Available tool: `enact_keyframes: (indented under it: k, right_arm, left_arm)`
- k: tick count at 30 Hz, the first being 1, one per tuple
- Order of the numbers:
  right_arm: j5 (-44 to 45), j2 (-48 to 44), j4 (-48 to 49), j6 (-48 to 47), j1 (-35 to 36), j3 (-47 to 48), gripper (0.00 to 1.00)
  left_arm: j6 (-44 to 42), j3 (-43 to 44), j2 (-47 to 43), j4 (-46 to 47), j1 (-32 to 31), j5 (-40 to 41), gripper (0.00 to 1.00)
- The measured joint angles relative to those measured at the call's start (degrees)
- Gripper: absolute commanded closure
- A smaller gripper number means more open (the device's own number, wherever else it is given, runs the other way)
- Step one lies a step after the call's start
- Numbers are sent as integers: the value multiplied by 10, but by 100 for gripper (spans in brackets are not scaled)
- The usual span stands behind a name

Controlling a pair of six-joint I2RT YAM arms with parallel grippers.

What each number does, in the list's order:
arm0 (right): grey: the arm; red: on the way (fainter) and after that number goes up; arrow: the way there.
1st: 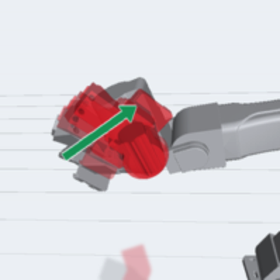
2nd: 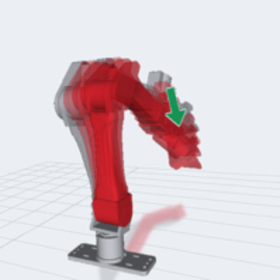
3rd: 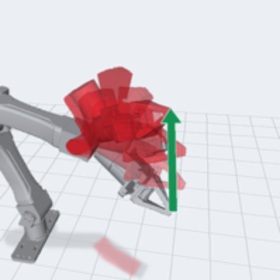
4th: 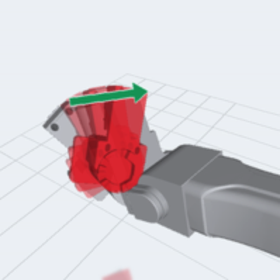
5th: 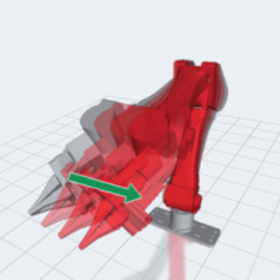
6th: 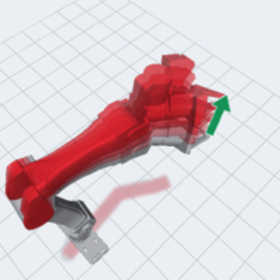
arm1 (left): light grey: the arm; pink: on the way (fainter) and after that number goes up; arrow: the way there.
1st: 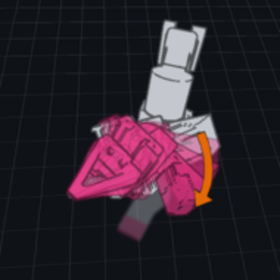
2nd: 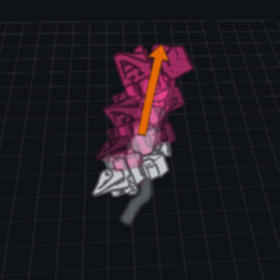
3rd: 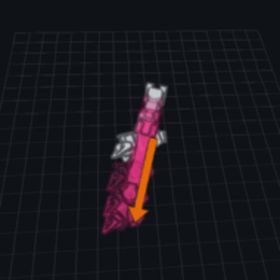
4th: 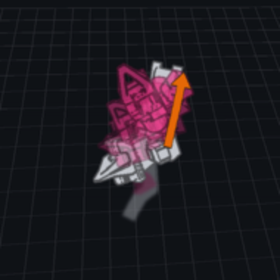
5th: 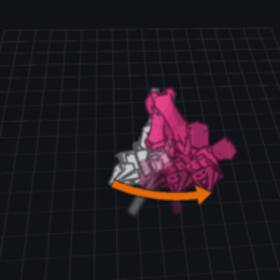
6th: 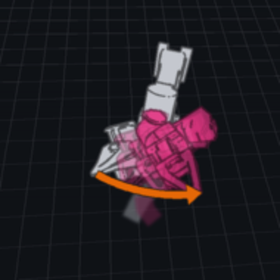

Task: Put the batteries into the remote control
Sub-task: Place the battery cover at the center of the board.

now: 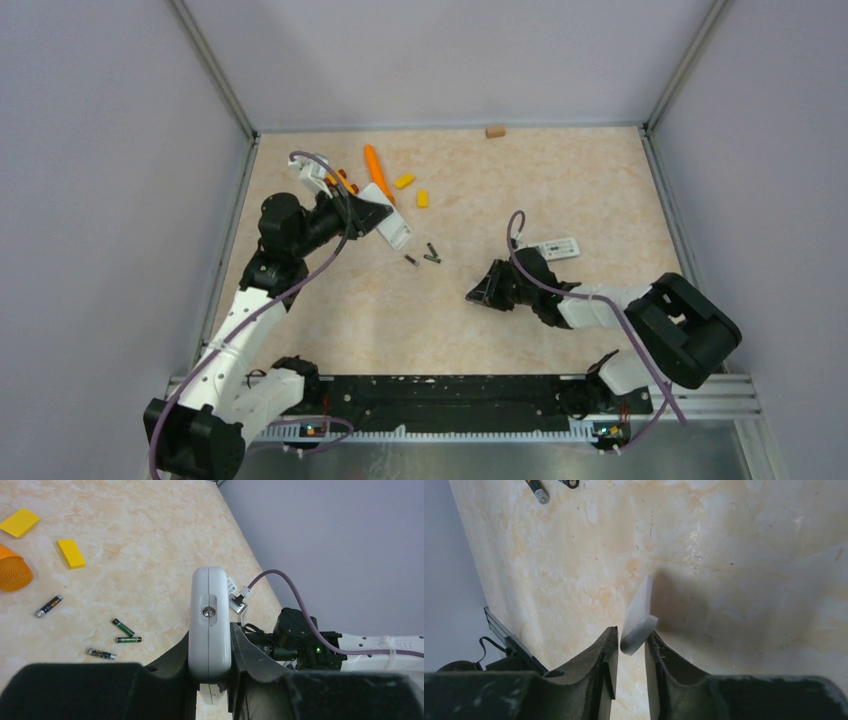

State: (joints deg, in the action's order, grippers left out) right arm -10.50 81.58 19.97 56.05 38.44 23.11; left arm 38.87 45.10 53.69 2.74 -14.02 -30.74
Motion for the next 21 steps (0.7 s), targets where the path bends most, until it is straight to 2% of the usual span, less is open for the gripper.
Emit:
enact_keyframes:
  k: [5,10,13,15,21]
  right_arm:
    - [17,-14,-33,-4,0,10,43]
    - [70,-54,-121,-21,0,35,29]
    - [94,-85,-162,-38,-1,46,28]
    - [101,-111,-171,-50,-1,49,32]
    - [56,-144,-124,-93,-1,66,44]
  left_arm:
    - [0,0,-7,4,0,-12,100]
    - [0,0,-17,34,0,-41,100]
    - [5,-5,-25,75,0,-70,100]
    - [18,-10,-25,123,0,-103,100]
    - [67,-17,-19,276,0,-212,100]
